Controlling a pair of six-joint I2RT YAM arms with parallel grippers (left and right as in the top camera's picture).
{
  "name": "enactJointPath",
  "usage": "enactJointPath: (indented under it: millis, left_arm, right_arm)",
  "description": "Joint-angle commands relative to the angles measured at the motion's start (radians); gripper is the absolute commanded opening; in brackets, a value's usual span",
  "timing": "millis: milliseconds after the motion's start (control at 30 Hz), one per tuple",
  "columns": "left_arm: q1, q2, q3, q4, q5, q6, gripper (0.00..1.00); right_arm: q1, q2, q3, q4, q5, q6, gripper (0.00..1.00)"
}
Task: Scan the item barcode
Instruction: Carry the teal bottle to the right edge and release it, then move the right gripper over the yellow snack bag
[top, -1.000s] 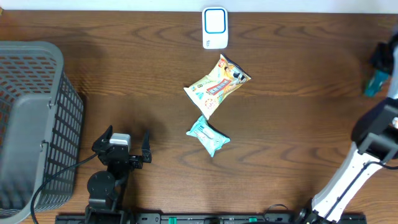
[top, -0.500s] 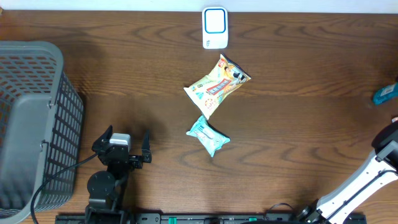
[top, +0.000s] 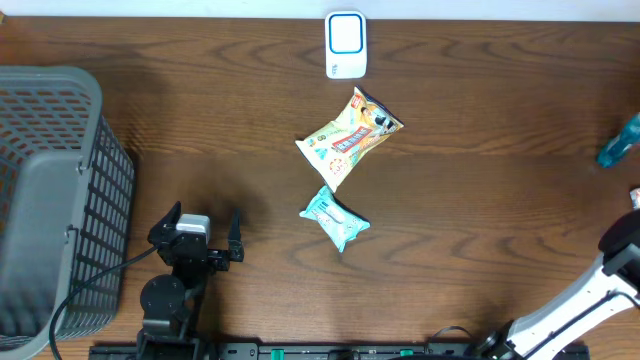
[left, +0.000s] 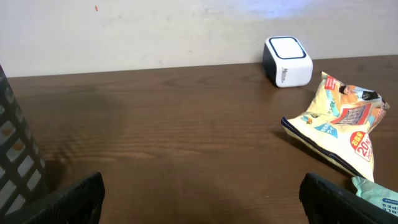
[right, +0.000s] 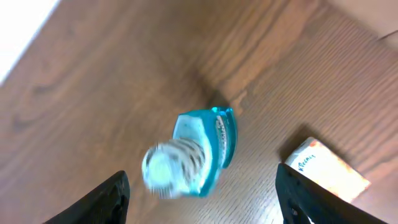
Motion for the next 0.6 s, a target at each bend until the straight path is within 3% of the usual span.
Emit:
enactJointPath:
  millis: [0,300,567]
  left_arm:
    - [0.003,-0.003,-0.016,-0.033,0.014,-0.002,1.0]
    - [0.003,-0.003,-0.016,-0.033,0.014,-0.002,1.0]
    - [0.003,-0.003,-0.016,-0.033,0.014,-0.002,0.99]
  right_arm:
    - [0.018,-0.071,0.014,-0.019,-0.009,0.024,0.71]
    - [0.107,-0.177,0.014,-0.024,-0.013,0.065,0.75]
    - [0.328,-0.213,0.013,-0.058,-0.044,0.08,0.77]
